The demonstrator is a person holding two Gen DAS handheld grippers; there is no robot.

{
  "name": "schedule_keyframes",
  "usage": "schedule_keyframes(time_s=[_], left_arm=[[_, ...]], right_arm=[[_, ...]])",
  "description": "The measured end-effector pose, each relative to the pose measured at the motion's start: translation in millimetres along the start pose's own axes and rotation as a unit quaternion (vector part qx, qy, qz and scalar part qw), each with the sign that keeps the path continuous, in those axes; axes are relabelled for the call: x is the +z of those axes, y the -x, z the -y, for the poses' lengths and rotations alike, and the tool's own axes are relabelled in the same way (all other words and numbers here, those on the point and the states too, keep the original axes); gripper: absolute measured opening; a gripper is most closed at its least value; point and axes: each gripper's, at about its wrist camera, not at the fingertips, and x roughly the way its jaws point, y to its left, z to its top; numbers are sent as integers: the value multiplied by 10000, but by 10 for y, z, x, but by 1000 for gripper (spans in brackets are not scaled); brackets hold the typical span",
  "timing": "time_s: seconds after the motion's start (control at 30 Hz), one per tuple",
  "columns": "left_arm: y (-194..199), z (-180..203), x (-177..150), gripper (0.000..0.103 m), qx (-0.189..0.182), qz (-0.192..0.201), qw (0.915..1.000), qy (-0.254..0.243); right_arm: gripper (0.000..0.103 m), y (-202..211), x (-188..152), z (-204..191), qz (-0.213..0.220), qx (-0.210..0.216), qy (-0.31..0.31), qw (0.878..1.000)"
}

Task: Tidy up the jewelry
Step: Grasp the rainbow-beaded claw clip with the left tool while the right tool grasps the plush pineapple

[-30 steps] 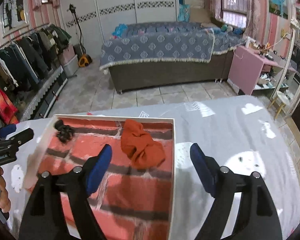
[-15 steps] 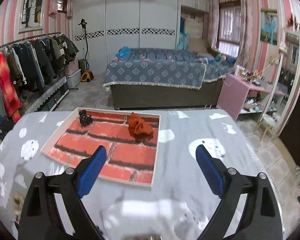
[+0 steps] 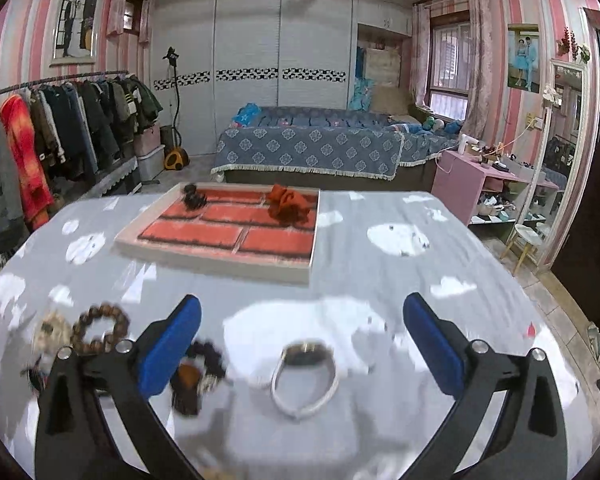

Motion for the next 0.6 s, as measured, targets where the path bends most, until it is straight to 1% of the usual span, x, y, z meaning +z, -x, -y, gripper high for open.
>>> schedule_keyframes(time_s=[0.1,0.2,0.4,0.5,0.6], left_arm=[[91,-21,-216,98,85,18,10000,13],[160,-11,-401,98,97,-1,10000,15],[239,38,-739,98,-49,-132,9999,26],[241,34,-898,98,-114,-222,9996,118],[212,11,-1029,98,-230,-373,9988,221]], right_arm=[[99,115,-195,-14,-13,36,-6,10000],[99,186,-389,-7,-95,159,-200,9996],[99,272,-731,4,-257,266,-425,9984],[99,313,-823,-23,-256,299,-437,9983],[99,339,-888,-68,-240,239,-383,9987]])
